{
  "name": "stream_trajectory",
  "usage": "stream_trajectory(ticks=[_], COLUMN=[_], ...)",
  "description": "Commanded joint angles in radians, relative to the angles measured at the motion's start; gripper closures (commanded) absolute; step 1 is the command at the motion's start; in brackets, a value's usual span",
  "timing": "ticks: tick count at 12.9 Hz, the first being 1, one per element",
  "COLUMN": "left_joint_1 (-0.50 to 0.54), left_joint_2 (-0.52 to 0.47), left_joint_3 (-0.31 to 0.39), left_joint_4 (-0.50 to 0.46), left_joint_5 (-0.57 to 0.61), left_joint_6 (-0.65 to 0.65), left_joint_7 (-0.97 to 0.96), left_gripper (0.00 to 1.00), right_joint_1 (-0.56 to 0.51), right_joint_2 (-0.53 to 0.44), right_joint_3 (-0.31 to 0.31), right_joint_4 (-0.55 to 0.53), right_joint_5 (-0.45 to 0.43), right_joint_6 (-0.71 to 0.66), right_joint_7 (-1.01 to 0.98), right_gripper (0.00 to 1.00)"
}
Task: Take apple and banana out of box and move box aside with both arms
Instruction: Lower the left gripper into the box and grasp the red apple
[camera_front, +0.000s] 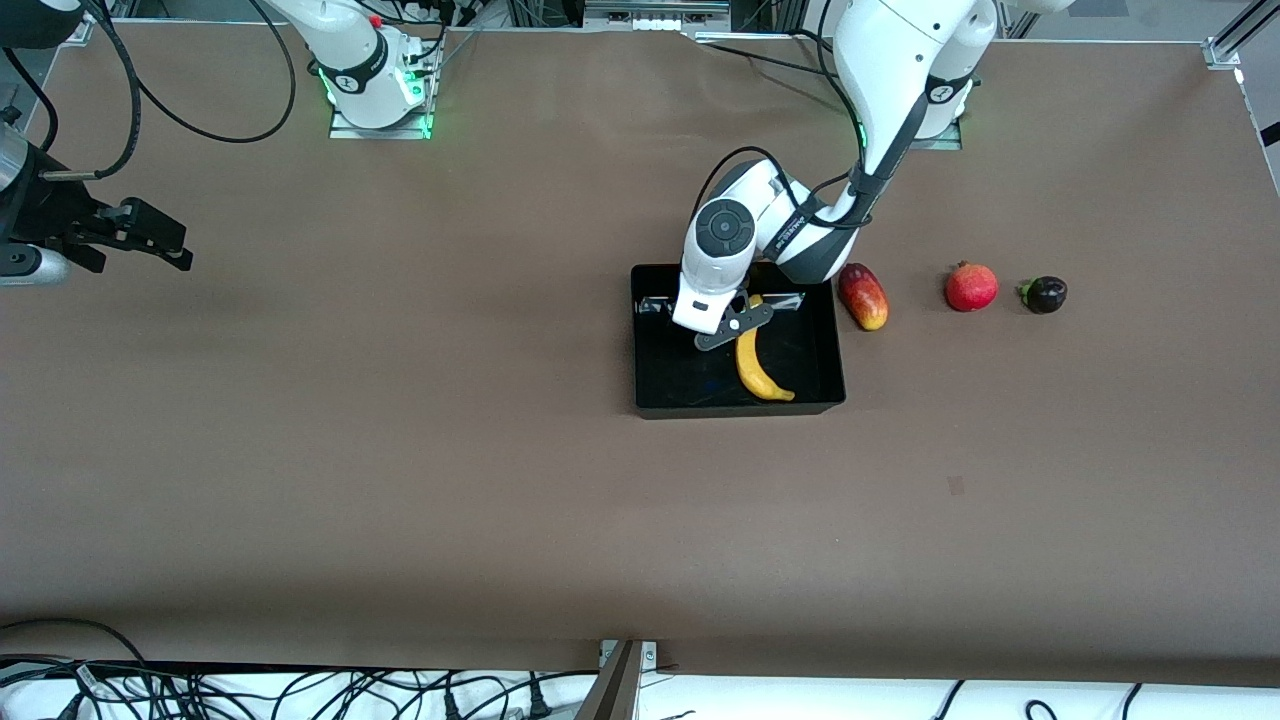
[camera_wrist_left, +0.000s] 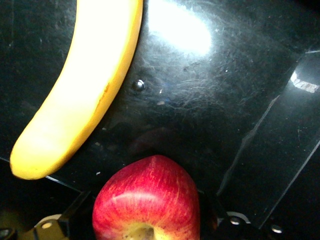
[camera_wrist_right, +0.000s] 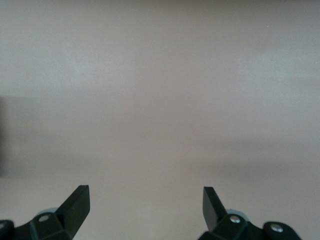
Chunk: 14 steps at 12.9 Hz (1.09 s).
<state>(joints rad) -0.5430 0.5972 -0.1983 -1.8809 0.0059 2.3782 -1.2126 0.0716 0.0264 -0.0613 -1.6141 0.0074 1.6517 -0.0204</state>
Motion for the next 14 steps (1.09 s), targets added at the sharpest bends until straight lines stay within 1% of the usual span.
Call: stream_trajectory(ticks=[1, 2, 3, 5, 6, 7, 8, 9, 11, 13, 14], left_joint_1=[-0.011, -0.012, -0.014, -0.017, -0.017, -0.017, -0.015, -0.008, 0.027, 0.084, 0.125], left_joint_2=[-0.014, -0.014, -0.014, -0.014, -0.014, -0.016, -0.028, -0.051, -0.088, -0.111, -0.131], left_joint_3=[-0.012, -0.015, -0.016, -0.020, -0.021, -0.023, -0.024, -0.024, -0.023, -0.024, -0.024], left_joint_4=[-0.030, -0.036, -0.041, -0.044, -0.044, -0.043, -0.040, -0.034, 0.041, 0.138, 0.167], left_joint_5=[0.037, 0.042, 0.043, 0.043, 0.043, 0.043, 0.042, 0.040, 0.040, 0.025, 0.025], left_joint_6=[0.016, 0.016, 0.016, 0.016, 0.016, 0.012, 0.001, -0.014, -0.184, -0.360, -0.429], left_joint_7=[-0.060, -0.067, -0.085, -0.102, -0.102, -0.102, -0.100, -0.100, -0.078, 0.013, 0.054], left_gripper=[0.07, 0.07, 0.16, 0.55, 0.64, 0.71, 0.74, 0.74, 0.75, 0.75, 0.75], right_joint_1=[-0.010, -0.010, -0.010, -0.010, -0.010, -0.010, -0.010, -0.010, -0.010, -0.010, -0.010], right_joint_2=[0.003, 0.003, 0.003, 0.003, 0.003, 0.003, 0.003, 0.003, 0.003, 0.003, 0.003], right_joint_3=[0.009, 0.009, 0.008, 0.009, 0.008, 0.008, 0.008, 0.008, 0.008, 0.008, 0.008], right_joint_4=[0.013, 0.014, 0.013, 0.013, 0.013, 0.013, 0.013, 0.013, 0.013, 0.013, 0.013], right_joint_5=[-0.006, -0.006, -0.006, -0.006, -0.006, -0.006, -0.006, -0.006, -0.004, -0.004, -0.004], right_joint_6=[-0.001, -0.001, -0.001, -0.001, -0.001, -0.001, -0.001, -0.001, -0.001, -0.001, -0.001], right_joint_7=[-0.009, -0.009, -0.009, -0.009, -0.009, -0.009, -0.009, -0.009, -0.009, -0.009, -0.009], right_gripper=[0.00, 0.00, 0.00, 0.00, 0.00, 0.00, 0.00, 0.00, 0.00, 0.00, 0.00])
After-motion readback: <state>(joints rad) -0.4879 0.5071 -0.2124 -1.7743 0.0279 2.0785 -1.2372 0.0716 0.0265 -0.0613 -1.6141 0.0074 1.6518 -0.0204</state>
